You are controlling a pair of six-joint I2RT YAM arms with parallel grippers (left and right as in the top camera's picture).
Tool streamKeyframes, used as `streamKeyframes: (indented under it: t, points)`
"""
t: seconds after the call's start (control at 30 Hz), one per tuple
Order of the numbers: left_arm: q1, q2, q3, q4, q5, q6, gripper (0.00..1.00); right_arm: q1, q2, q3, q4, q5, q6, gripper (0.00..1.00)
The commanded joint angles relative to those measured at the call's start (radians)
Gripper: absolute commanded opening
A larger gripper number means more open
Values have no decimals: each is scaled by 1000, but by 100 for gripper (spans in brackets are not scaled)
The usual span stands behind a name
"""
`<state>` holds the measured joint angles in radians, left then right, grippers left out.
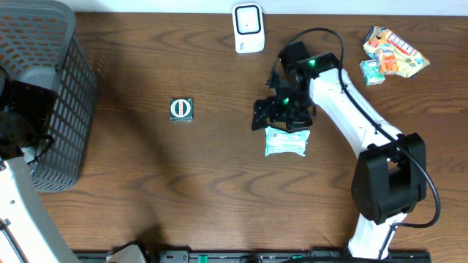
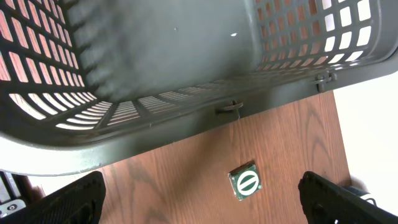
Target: Scan the item barcode
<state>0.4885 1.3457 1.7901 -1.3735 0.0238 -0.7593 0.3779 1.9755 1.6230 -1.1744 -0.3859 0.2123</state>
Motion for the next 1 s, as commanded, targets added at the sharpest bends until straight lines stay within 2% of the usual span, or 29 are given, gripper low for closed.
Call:
streamKeyframes:
  t: [0.0, 0.37, 0.6, 0.8, 0.97]
  points:
    - [4, 0, 3, -3, -5, -2, 98, 10, -10, 11, 24, -9, 8, 99]
    - [4, 0, 3, -3, -5, -2, 98, 10, -10, 11, 64, 122, 8, 99]
    - [4, 0, 3, -3, -5, -2, 98, -15, -10, 11, 60, 126, 12, 99]
    - [4, 0, 3, -3, -5, -2, 98, -95, -10, 11, -41, 75, -5, 99]
    - [4, 0, 3, -3, -5, -2, 98, -111, -10, 9, -192, 29, -80, 86]
